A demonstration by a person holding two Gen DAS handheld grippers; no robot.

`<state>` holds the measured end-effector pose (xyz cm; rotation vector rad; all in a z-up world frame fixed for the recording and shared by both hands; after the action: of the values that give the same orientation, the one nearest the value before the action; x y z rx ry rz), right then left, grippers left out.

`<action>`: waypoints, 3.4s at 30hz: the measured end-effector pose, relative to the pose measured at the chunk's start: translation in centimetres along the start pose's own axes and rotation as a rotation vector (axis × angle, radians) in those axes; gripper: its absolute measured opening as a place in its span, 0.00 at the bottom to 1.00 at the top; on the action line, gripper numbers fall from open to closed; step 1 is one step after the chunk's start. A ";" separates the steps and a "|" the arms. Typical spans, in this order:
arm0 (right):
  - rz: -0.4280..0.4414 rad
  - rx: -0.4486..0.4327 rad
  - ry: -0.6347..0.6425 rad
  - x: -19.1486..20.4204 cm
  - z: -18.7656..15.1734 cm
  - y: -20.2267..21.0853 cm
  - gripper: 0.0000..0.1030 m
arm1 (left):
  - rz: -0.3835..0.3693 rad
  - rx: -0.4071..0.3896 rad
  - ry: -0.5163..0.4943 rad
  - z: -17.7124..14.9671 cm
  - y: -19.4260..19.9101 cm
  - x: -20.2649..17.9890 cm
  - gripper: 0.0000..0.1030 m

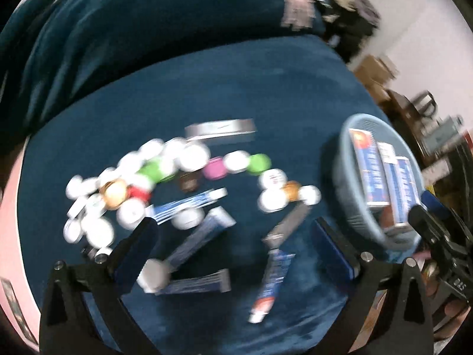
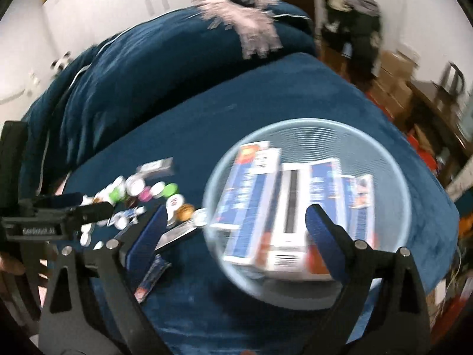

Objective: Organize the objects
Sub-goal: 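Move both empty tools back over the heap, then grasp the slim black box with right tool while left tool grasps a blue tube, then carry black box and blue tube over the basket and open both tools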

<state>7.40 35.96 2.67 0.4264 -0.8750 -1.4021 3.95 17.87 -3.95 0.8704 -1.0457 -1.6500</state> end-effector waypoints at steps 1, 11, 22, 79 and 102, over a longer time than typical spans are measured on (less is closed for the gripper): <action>0.011 0.018 0.021 1.0 -0.4 -0.6 0.93 | 0.007 0.021 0.028 -0.4 -0.6 1.4 0.99; 0.085 0.170 0.092 5.8 -5.2 -6.7 0.93 | 0.051 0.094 0.103 -1.7 -2.7 8.4 0.99; -0.083 0.277 -0.256 3.5 -12.4 -14.2 0.76 | 0.072 0.123 0.025 -3.4 -3.5 9.5 0.99; 0.024 0.103 -0.188 3.1 -8.8 -7.8 0.19 | -0.151 0.088 -0.189 -2.1 -2.5 -1.1 0.18; -0.147 -0.170 -0.348 -9.8 -0.1 7.7 0.19 | -0.509 0.070 -0.353 2.1 6.0 -25.4 0.18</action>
<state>13.27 46.58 5.46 0.1183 -1.0092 -1.7031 11.34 41.61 4.18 0.9659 -1.1886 -2.2667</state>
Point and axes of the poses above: each gripper's, at about its wrist camera, not at the fingertips, and y roughly against the way its jaws point, x to its left, z to its top, the point moved 10 cm from there along -y, roughly the way its jaws point, and after that the axes turned 10 degrees about z, right-handed, at the moved point
